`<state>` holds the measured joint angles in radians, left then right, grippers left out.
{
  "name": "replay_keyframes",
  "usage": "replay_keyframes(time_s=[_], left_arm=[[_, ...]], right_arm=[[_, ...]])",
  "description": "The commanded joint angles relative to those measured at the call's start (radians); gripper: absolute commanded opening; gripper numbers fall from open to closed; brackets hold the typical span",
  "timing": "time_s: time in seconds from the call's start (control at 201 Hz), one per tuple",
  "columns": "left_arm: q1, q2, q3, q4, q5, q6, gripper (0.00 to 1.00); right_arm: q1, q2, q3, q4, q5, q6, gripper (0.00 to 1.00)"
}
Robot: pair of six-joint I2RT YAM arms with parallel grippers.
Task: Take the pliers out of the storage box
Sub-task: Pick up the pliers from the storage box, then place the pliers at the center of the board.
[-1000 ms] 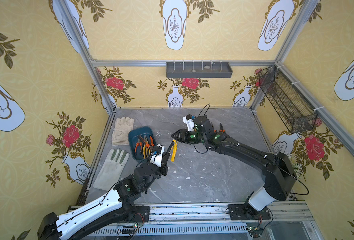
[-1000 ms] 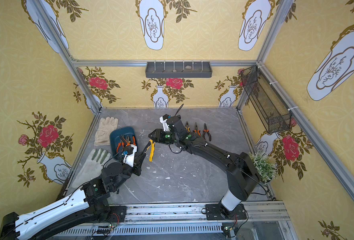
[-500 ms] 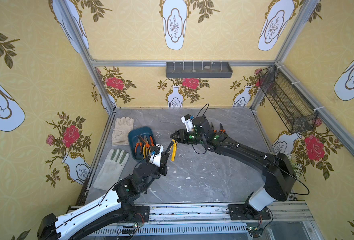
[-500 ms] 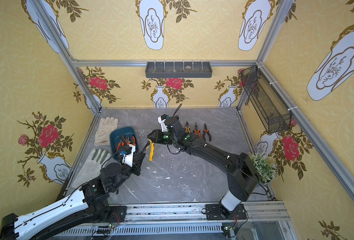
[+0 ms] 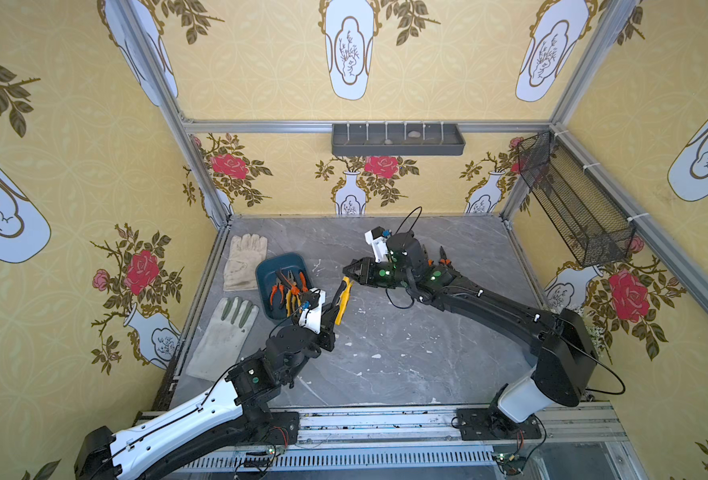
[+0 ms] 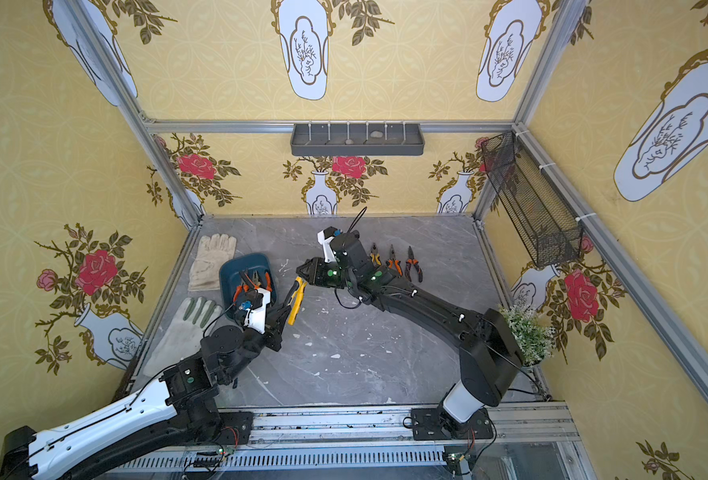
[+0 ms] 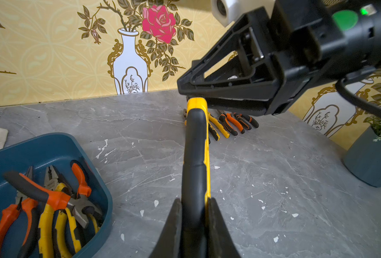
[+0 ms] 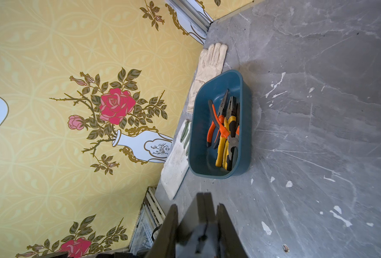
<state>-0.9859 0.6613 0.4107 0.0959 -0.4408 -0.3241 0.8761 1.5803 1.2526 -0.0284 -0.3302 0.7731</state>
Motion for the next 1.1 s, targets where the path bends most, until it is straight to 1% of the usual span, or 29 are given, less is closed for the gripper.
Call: replay_keyframes(time_s=[0.0,0.085,0.105,0.144,0.179,0.289,0.339,0.378,0.418,0.448,0.483,0.528,0.553,0.622,0.672,0.762,0.841,0.871,0.886,0.936,1.001,1.09], left_arm=[[0.001,0.001,0.002,0.047,-0.017,0.001,0.00],[0.001,0.009,0.013,0.027,-0.023,-0.008,0.00],[0.000,0.012,0.018,0.020,-0.026,-0.012,0.05],[0.001,0.019,0.024,0.003,-0.030,-0.017,0.20],[0.001,0.025,0.031,-0.012,-0.031,-0.024,0.30],[0.001,0.039,0.059,-0.076,-0.066,-0.087,0.48],[0.001,0.043,0.079,-0.129,-0.099,-0.149,0.61],[0.001,0.047,0.097,-0.179,-0.126,-0.185,0.65],[0.001,0.049,0.110,-0.207,-0.122,-0.189,0.68],[0.001,0.048,0.118,-0.222,-0.119,-0.193,0.71],[0.001,0.044,0.124,-0.237,-0.125,-0.211,0.78],[0.001,0.034,0.125,-0.248,-0.124,-0.230,0.82],[0.000,0.026,0.126,-0.253,-0.124,-0.241,0.84],[0.001,-0.002,0.122,-0.279,-0.142,-0.311,0.95],[0.002,-0.021,0.123,-0.305,-0.155,-0.347,0.99],[0.006,-0.040,0.142,-0.379,-0.158,-0.395,0.99],[0.022,-0.029,0.168,-0.426,-0.123,-0.415,0.99],[0.029,-0.021,0.180,-0.444,-0.111,-0.415,0.99],[0.031,-0.016,0.187,-0.452,-0.107,-0.444,0.99],[0.040,0.001,0.205,-0.477,-0.095,-0.470,0.99],[0.052,0.021,0.222,-0.485,-0.064,-0.477,0.99],[0.057,0.046,0.233,-0.481,-0.052,-0.481,0.99]], right_arm=[[0.002,-0.009,0.002,0.006,-0.002,-0.014,0.10],[0.002,-0.011,0.004,0.001,0.000,-0.015,0.01],[0.002,-0.011,0.005,-0.001,0.001,-0.015,0.00],[0.003,-0.009,0.008,-0.009,0.005,-0.015,0.00],[0.002,-0.007,0.011,-0.016,0.008,-0.015,0.00],[0.003,0.001,0.032,-0.053,0.024,-0.029,0.00],[0.002,0.001,0.045,-0.080,0.043,-0.046,0.00],[0.001,0.001,0.061,-0.107,0.064,-0.062,0.00],[0.001,0.001,0.081,-0.138,0.090,-0.086,0.00],[-0.001,0.004,0.097,-0.166,0.112,-0.106,0.00],[-0.004,0.008,0.121,-0.198,0.137,-0.131,0.00],[-0.010,0.022,0.160,-0.241,0.170,-0.168,0.00],[-0.014,0.035,0.189,-0.278,0.187,-0.189,0.00],[-0.031,0.089,0.274,-0.369,0.211,-0.252,0.00],[-0.039,0.142,0.352,-0.439,0.226,-0.309,0.00],[-0.054,0.257,0.501,-0.560,0.278,-0.391,0.01],[-0.083,0.353,0.600,-0.640,0.302,-0.426,0.02],[-0.097,0.385,0.627,-0.653,0.302,-0.437,0.02],[-0.104,0.399,0.641,-0.657,0.301,-0.441,0.02],[-0.128,0.446,0.676,-0.667,0.294,-0.454,0.02],[-0.160,0.514,0.728,-0.676,0.279,-0.463,0.02],[-0.189,0.589,0.799,-0.689,0.258,-0.471,0.01]])
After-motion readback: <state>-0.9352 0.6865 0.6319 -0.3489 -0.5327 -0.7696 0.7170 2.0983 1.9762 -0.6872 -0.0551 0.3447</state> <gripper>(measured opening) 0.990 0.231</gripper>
